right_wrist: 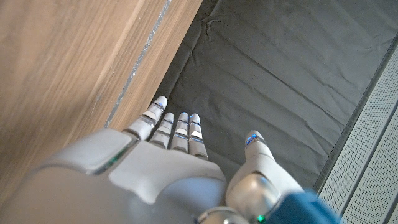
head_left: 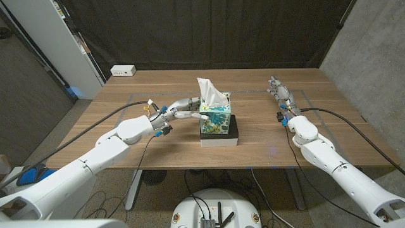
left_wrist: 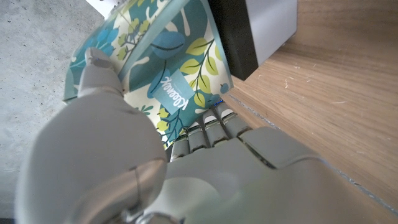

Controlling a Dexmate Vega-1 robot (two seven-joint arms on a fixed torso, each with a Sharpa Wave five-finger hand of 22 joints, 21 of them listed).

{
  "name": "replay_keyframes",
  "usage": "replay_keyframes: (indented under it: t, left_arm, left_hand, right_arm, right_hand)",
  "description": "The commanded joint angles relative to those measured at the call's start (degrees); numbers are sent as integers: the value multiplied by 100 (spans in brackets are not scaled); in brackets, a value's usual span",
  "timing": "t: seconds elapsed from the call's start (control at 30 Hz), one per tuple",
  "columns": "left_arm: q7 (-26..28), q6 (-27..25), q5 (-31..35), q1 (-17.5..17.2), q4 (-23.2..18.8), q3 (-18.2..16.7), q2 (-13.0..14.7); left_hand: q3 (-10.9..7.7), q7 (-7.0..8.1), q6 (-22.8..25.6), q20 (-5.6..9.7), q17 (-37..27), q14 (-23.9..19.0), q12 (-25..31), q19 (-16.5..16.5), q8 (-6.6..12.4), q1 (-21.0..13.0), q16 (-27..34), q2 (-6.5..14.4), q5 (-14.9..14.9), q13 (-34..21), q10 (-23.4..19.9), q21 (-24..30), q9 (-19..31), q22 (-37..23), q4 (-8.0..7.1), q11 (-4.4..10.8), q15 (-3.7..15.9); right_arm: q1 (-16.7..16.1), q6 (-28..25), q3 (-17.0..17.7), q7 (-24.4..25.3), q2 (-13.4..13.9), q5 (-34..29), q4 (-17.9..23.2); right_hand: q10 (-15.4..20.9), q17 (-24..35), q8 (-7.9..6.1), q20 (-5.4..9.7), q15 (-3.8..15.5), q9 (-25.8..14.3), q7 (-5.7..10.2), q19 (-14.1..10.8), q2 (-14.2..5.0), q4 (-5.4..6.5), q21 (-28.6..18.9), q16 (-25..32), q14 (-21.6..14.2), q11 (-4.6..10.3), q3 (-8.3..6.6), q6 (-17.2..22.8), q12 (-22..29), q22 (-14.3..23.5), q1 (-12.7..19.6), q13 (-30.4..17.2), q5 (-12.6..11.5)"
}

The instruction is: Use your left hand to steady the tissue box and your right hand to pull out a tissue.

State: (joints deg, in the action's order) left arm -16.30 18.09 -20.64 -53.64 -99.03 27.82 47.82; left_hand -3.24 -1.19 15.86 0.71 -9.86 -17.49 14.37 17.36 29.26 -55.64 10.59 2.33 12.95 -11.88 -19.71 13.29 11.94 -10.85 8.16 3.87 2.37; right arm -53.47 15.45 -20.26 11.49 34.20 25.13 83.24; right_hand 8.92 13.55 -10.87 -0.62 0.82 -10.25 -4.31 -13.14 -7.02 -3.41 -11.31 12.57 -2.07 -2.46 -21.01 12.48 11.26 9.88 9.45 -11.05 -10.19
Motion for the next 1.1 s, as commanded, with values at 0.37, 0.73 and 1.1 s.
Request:
replay_keyframes:
  t: [0.37,0.73,1.1]
  left_arm:
    - [247,53,39,-98,-599,-368,227]
    - [274,-142,-47,-168,-898,-491,360]
    - [374,-213,-25,-279,-1012,-559,412]
  left_hand:
    - [-51,-24,39,28,-17,49,-15,-32,50,71,-8,80,-98,-14,-50,-25,93,-8,-35,14,139]
    - [-55,-79,44,-1,-16,62,-36,-64,62,164,-4,119,-162,-21,-75,-40,98,-10,-75,-58,118]
    - [-68,-127,47,-3,-11,86,-61,-77,71,219,-10,148,-202,-27,-79,-47,102,-12,-89,-92,120]
  right_arm:
    - [-69,46,55,-86,66,99,-38]
    - [-122,58,86,-117,121,124,-7]
    - [-195,58,131,-102,148,168,71]
  right_hand:
    - [25,0,-13,-25,-31,-18,-29,-2,-34,-44,4,11,-11,-1,-28,33,5,11,-35,-8,16]
    - [18,-4,-11,-21,-31,-18,-31,0,-33,-55,5,6,2,-13,-27,31,2,11,-36,-8,17]
    - [7,-8,-5,-18,-34,-18,-36,5,-37,-65,7,3,11,-15,-28,16,-2,11,-36,-8,17]
